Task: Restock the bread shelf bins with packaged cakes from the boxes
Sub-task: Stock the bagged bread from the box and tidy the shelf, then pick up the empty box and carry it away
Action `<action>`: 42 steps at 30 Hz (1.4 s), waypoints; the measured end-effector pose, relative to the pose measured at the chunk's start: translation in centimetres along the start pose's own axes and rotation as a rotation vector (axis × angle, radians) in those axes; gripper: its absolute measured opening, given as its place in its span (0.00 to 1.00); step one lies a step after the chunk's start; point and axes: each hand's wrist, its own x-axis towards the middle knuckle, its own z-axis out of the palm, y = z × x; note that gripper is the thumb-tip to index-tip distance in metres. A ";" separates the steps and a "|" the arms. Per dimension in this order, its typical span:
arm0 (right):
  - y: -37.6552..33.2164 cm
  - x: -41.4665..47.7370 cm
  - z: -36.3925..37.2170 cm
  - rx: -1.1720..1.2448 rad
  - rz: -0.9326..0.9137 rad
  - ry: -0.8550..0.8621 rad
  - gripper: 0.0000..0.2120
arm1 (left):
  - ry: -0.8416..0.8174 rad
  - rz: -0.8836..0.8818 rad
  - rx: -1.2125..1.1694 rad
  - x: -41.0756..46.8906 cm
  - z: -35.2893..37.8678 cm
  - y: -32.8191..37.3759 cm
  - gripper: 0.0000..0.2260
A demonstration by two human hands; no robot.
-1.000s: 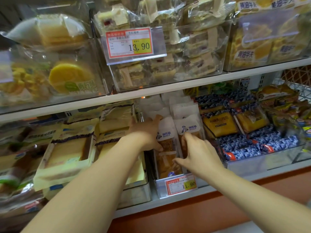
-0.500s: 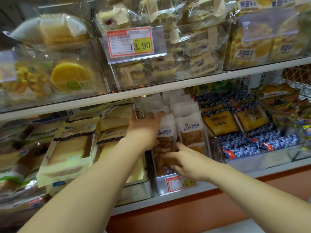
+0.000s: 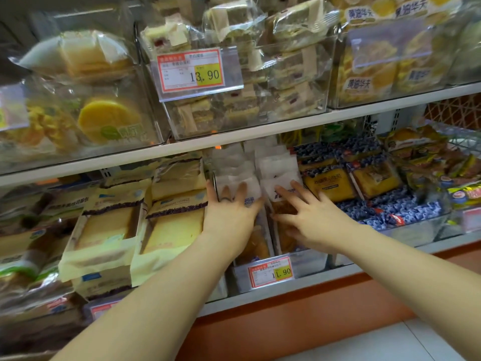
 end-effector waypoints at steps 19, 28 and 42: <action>-9.3 -3.6 -7.5 0.442 -0.069 0.011 0.16 | 0.394 0.076 -0.230 -11.7 -1.2 -4.0 0.15; -21.0 -4.3 -8.5 0.640 -0.171 -0.164 0.17 | 0.319 -0.203 -0.298 -26.7 2.7 -11.2 0.08; -29.3 -3.8 -7.9 0.494 -0.097 -0.408 0.05 | 0.106 -0.397 -0.373 -35.5 7.2 -14.4 0.11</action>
